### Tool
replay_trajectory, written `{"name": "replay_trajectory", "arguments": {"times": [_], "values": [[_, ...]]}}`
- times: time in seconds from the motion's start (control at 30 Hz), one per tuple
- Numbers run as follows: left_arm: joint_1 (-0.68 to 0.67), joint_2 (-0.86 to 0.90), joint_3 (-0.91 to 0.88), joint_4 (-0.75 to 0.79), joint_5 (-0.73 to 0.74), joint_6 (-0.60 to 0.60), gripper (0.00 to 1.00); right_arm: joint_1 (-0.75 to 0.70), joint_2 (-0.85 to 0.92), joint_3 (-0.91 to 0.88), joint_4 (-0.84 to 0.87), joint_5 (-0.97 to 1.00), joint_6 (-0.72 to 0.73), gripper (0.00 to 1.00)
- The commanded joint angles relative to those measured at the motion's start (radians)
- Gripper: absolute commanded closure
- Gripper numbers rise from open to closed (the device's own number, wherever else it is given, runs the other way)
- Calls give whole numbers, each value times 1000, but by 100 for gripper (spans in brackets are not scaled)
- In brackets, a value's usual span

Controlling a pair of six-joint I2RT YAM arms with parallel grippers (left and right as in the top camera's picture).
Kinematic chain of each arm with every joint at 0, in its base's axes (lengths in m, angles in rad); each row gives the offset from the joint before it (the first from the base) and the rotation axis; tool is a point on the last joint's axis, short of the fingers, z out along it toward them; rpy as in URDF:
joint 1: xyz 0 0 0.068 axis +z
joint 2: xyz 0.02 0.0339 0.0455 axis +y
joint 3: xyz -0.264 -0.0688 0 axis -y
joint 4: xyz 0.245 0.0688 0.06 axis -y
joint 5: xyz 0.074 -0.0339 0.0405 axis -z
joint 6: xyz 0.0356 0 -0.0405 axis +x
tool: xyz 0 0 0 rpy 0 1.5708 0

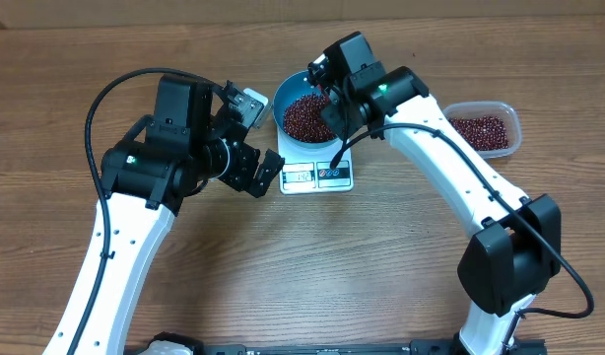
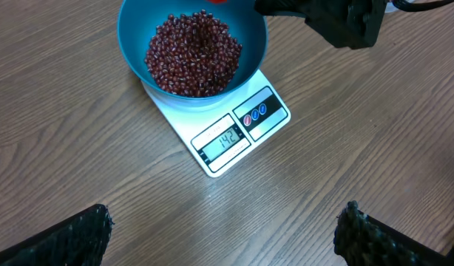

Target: Scoop item into bowl and weigh 150g on scale

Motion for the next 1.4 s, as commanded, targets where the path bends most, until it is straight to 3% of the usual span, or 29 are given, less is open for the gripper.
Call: {"name": "replay_trajectory", "arguments": {"times": [0.0, 0.63, 1.07, 1.37], "values": [[2, 6, 14, 2, 7, 15, 0, 8, -1, 36, 6, 63, -8, 96], [2, 6, 14, 2, 7, 15, 0, 8, -1, 36, 12, 52, -9, 96], [2, 6, 14, 2, 7, 15, 1, 8, -1, 36, 34, 73, -105, 96], [2, 6, 14, 2, 7, 15, 0, -88, -41, 140, -54, -155, 2, 96]]}}
